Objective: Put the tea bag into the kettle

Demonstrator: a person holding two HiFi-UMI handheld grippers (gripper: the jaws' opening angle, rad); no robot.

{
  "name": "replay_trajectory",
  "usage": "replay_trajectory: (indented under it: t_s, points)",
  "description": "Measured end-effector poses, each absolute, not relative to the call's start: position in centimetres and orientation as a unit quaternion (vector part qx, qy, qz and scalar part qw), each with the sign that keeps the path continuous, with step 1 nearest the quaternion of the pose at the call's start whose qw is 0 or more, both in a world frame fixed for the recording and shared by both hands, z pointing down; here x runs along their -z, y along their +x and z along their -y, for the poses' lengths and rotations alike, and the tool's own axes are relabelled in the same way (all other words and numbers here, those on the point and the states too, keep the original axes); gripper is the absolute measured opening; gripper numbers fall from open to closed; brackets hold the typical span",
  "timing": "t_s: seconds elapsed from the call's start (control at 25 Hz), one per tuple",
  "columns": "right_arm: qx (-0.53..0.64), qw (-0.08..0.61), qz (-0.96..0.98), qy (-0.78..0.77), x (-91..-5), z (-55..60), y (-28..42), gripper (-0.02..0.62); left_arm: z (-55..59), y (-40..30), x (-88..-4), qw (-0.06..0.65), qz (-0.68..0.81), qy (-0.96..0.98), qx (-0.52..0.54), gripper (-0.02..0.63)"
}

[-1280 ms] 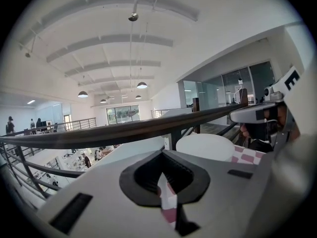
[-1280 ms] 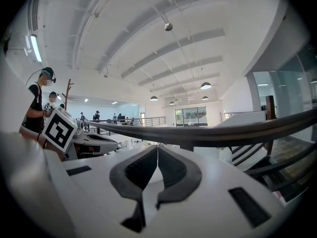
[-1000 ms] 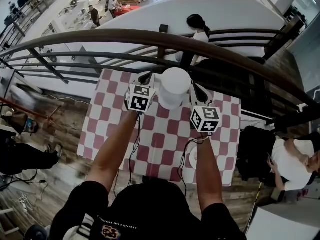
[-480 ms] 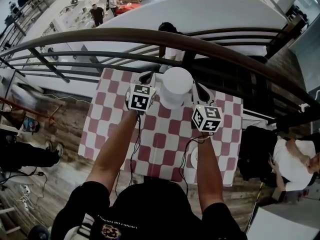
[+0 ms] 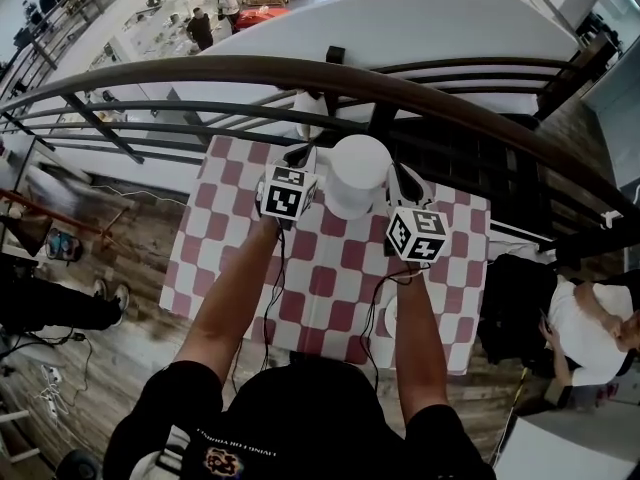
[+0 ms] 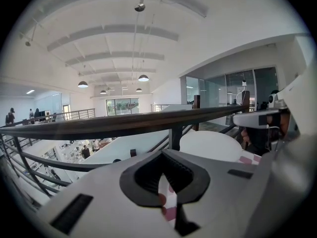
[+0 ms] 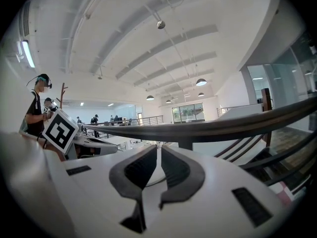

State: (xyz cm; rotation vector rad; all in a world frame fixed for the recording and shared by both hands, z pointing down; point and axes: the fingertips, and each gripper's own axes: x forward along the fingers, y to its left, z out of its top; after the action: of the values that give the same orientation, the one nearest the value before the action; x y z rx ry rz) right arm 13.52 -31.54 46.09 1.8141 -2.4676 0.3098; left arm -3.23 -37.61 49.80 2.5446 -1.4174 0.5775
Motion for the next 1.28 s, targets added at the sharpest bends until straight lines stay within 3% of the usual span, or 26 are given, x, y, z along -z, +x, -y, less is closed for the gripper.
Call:
replay_trajectory:
  t_s: [0.08, 0.2, 0.36, 0.6, 0.92, 1.28]
  points:
    - [-0.109, 0.026, 0.802, 0.587, -46.2, 31.5, 13.4, 0.023, 37.6, -3.2, -49.8, 0.087, 0.475, 0.854, -0.193, -0.002]
    - [-0.125, 0.021, 0.806, 0.578, -46.7, 31.5, 13.0, 0.094, 37.5, -3.3, -49.8, 0.088, 0.474, 0.856, -0.188, -0.002]
    - [-0.142, 0.008, 0.802, 0.580, -47.3, 31.5, 13.3, 0.117, 37.6, -3.2, -49.9, 0.094, 0.472, 0.857, -0.184, -0.002]
    - [-0.184, -0.035, 0.797, 0.574, -47.0, 31.8, 13.0, 0.124, 37.5, -3.1, -49.6, 0.088, 0.472, 0.858, -0.184, -0.002]
    - [-0.113, -0.013, 0.812, 0.573, -43.5, 32.1, 11.2, 0.124, 36.5, -2.8, -48.4, 0.066, 0.471, 0.861, -0.182, 0.000]
    - [-0.091, -0.036, 0.822, 0.561, -40.7, 32.6, 9.4, 0.123, 34.7, -4.2, -46.2, 0.060, 0.476, 0.862, -0.164, 0.000]
